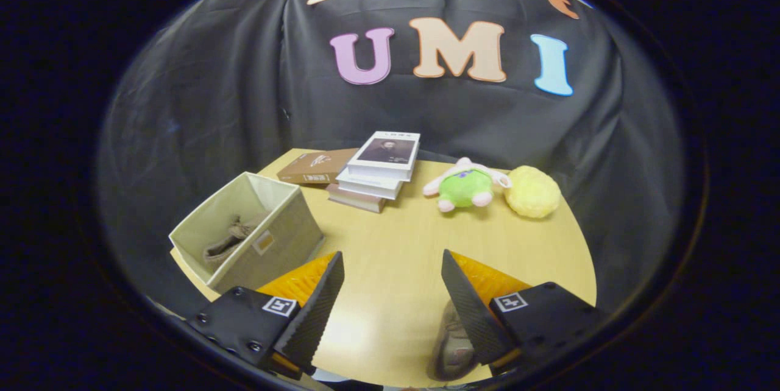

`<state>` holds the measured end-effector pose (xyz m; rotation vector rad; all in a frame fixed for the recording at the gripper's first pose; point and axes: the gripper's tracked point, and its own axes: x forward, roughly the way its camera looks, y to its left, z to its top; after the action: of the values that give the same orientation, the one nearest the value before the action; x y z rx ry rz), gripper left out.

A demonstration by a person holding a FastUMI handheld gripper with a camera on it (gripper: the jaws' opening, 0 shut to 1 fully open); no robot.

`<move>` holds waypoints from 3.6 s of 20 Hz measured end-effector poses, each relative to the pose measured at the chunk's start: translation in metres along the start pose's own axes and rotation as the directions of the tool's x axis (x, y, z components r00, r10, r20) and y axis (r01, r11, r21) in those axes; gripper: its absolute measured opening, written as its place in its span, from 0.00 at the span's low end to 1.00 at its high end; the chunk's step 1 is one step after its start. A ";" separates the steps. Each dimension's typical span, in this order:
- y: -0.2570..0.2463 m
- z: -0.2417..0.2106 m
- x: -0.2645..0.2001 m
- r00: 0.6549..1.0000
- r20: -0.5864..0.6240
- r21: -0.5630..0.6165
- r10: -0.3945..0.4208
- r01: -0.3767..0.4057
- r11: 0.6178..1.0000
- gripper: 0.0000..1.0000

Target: Open the storage box then place both shoes into the box .Put the left shoe in first, then the right shoe, with the right side of both shoes facing outward in a uniform manner.

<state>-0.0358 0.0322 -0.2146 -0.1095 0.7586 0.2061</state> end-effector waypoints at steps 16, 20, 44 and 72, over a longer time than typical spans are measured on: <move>-0.124 -0.140 -0.001 0.949 -0.303 0.028 -0.083 0.096 0.995 1.00; -0.130 -0.173 0.005 0.925 -0.374 -0.002 -0.072 0.077 0.997 1.00; -0.132 -0.208 0.010 0.811 -0.577 0.423 0.094 0.198 0.884 0.04; 0.096 -0.017 0.013 0.899 -0.358 0.496 0.252 -0.045 0.867 0.03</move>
<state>-0.0593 0.1244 -0.2381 0.3947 1.2267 0.1403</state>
